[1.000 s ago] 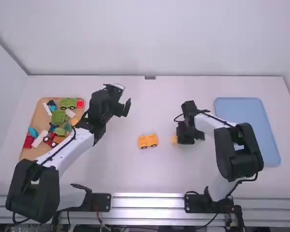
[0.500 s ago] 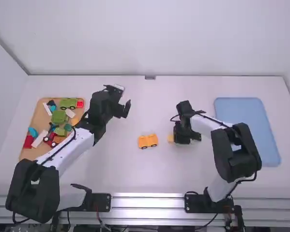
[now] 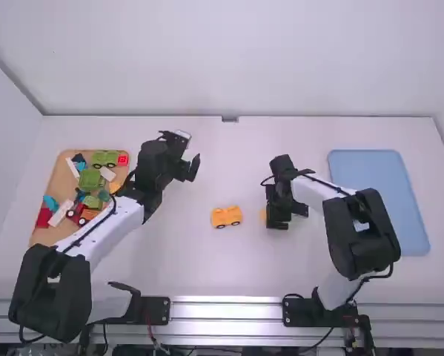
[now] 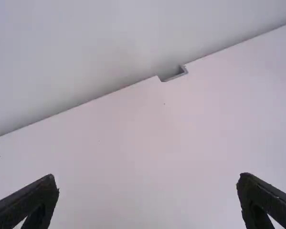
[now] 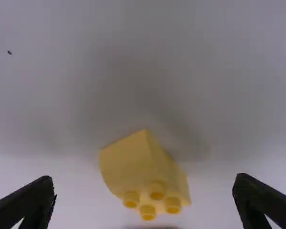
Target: Assemble lego blocks to make yellow taxi
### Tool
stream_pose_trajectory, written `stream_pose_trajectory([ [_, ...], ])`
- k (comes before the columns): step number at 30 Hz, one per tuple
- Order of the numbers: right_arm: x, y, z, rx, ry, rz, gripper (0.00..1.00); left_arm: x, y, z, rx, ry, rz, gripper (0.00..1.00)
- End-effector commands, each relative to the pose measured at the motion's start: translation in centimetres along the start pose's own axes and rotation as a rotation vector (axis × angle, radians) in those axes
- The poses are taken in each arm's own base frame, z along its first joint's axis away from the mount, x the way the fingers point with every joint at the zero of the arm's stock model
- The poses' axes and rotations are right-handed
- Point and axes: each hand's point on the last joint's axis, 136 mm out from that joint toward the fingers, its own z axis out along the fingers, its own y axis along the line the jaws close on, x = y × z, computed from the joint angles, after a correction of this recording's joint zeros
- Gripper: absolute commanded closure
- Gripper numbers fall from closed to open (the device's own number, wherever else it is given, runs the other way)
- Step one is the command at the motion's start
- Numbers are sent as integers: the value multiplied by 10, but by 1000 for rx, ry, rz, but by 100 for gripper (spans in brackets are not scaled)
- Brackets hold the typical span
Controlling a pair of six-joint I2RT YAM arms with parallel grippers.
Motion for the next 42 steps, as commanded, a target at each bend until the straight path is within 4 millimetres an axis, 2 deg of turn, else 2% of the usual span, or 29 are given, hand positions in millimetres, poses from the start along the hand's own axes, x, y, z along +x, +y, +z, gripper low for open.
stream_pose_trajectory([
  [1, -2, 0, 1, 4, -5, -15, 1, -17, 6, -5, -15, -40, -6, 1],
  [5, 5, 13, -17, -14, 38, -130, 2, -17, 6, -5, -15, -39, -6, 1],
  [7, 5, 22, -37, -23, 34, -206, 1, -16, 5, -5, -14, -36, -6, 1],
  [8, 5, 23, -38, -23, 34, -212, 1, -16, 5, -5, -14, -36, -6, 1],
  [12, 9, 46, -77, -62, 32, -391, 2, -15, 6, -5, -14, -31, -7, 1],
  [13, 10, 51, -87, -71, 30, -446, 1, -14, 6, -5, -14, -29, -6, 1],
  [15, 14, 69, -117, -116, 13, -700, 1, -13, 5, -5, -13, -24, -6, 1],
  [18, 14, 86, -135, -169, -38, -912, 1, -13, 5, -5, -11, -21, -7, 1],
  [19, 6, 101, -148, -193, -145, -1126, 2, -12, 5, -5, -10, -18, -6, 1],
  [22, -11, 117, -160, -175, -298, -1301, 1, -12, 5, -5, -12, -18, -5, 1],
  [23, -22, 129, -167, -164, -403, -1383, 2, -12, 5, -5, -11, -19, -6, 1],
  [24, -23, 130, -167, -163, -413, -1390, 2, -12, 5, -5, -11, -18, -5, 1],
  [27, -43, 149, -179, -132, -570, -1506, 1, -12, 5, -5, -13, -21, -5, 1],
  [31, -45, 167, -189, -170, -643, -1620, 2, -13, 5, -5, -11, -24, -6, 1],
  [33, -39, 170, -189, -197, -624, -1690, 1, -11, 5, -5, -11, -15, -7, 1],
  [36, -16, 166, -183, -272, -527, -1972, 1, 0, 3, -5, -2, 29, -5, 1],
  [38, 14, 151, -177, -390, -407, -2296, 2, 6, -2, -5, 22, 55, -1, 1],
  [39, 22, 145, -177, -433, -369, -2379, 1, 7, -5, -5, 38, 58, 8, 1],
  [42, 46, 116, -178, -627, -225, -2662, 1, 11, -36, -10, 225, 47, 153, 1],
])
